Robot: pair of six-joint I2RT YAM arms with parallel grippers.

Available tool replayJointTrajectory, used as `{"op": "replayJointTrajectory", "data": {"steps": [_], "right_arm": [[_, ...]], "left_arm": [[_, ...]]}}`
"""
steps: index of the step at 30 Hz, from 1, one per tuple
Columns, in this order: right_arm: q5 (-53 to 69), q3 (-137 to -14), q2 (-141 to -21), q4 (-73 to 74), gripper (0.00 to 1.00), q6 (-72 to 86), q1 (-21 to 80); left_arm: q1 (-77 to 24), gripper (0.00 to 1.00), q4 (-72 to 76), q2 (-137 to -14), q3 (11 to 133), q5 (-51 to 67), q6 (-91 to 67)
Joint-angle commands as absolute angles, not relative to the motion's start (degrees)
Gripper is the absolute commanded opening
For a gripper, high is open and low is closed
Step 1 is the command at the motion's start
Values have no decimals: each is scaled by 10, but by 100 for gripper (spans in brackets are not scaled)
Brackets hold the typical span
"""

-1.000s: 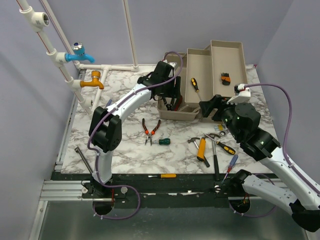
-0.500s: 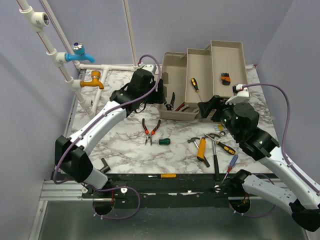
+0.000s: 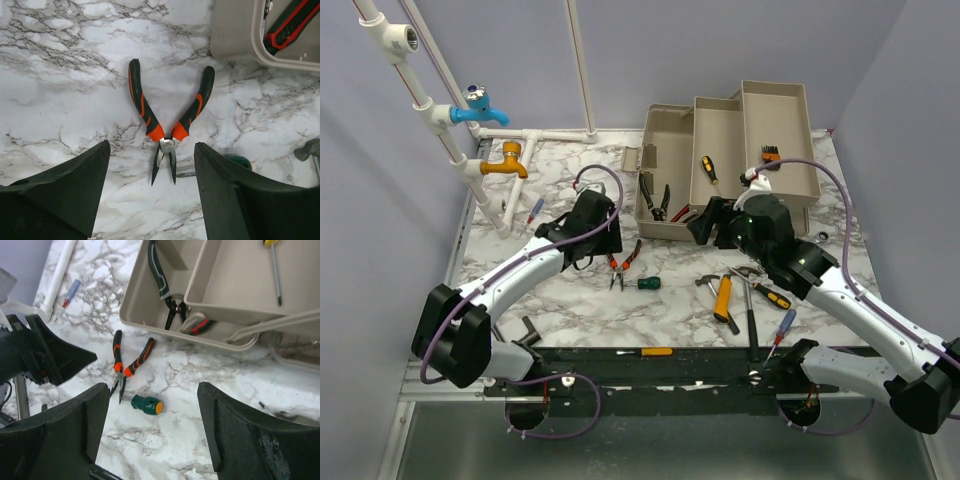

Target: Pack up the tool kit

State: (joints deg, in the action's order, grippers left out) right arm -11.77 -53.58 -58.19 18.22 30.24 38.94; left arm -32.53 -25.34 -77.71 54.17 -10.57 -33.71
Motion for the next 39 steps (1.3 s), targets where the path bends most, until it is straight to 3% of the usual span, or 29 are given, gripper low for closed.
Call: {"op": "replayJointTrajectory", "data": {"steps": [1, 9, 24, 27, 32, 39], "right_arm": [[-88, -514, -602, 173, 77, 358, 397], [-116, -495, -635, 154, 77, 369, 437], [-130, -465, -568, 131, 77, 363, 439], [-139, -463, -559, 133, 77, 361, 439], [-165, -460, -544, 136, 77, 357, 439], [-197, -440, -500, 134, 77, 356, 439]], "left_arm": [[-297, 65, -220, -798, 552, -106, -378], [-291, 58, -216, -902, 573, -114, -396], [-297, 45, -218, -977, 576, -108, -402], [-299, 36, -218, -989, 577, -104, -400], [-302, 0, -215, -975, 570, -102, -396], [-306, 0, -223, -881, 548, -117, -393]]}}
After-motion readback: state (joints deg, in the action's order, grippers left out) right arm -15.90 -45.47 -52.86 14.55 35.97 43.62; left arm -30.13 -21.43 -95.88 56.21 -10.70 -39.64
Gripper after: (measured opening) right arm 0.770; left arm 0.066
